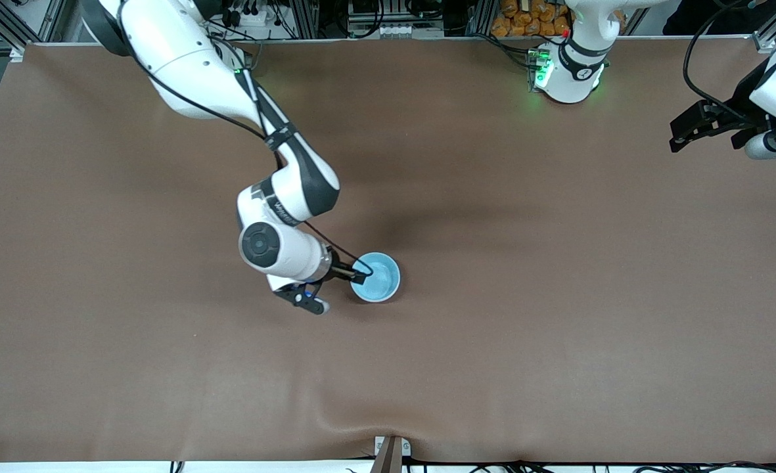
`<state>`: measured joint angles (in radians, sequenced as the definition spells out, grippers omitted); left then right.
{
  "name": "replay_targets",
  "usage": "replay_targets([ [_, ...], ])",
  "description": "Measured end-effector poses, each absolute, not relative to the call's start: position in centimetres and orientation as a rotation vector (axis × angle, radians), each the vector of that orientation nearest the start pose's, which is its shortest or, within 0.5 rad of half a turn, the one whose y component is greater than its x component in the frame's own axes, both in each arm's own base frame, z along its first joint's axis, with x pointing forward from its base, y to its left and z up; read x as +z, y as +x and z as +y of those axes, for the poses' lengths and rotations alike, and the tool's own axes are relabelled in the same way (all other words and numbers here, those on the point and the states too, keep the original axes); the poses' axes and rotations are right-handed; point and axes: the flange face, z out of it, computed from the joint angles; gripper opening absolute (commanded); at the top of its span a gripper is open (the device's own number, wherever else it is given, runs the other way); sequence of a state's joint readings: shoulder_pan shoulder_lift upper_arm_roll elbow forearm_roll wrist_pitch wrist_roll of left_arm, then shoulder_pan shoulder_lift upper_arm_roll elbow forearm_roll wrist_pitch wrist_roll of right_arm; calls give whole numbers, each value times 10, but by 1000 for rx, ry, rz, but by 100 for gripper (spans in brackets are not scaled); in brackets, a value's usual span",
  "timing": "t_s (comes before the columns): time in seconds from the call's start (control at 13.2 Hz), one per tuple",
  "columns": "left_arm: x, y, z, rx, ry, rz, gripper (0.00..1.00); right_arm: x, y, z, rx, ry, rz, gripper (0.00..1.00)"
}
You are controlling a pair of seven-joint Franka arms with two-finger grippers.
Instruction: Stack pink and blue bowls on white bowl
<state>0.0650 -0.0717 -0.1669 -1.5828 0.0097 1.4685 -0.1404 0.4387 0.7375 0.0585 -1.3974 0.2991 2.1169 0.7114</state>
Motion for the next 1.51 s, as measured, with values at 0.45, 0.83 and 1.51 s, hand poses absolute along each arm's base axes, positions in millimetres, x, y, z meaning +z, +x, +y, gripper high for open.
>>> replay_targets([
  [0.45, 649, 519, -55, 61, -3114, -64, 100, 385, 648, 185, 137, -2834, 460, 100],
  [0.83, 649, 519, -55, 63, -3114, -63, 100, 483, 584, 43, 84, -2923, 308, 100],
  [1.51, 648, 519, -55, 64, -3114, -63, 100, 612, 533, -30, 27, -3048, 180, 100],
])
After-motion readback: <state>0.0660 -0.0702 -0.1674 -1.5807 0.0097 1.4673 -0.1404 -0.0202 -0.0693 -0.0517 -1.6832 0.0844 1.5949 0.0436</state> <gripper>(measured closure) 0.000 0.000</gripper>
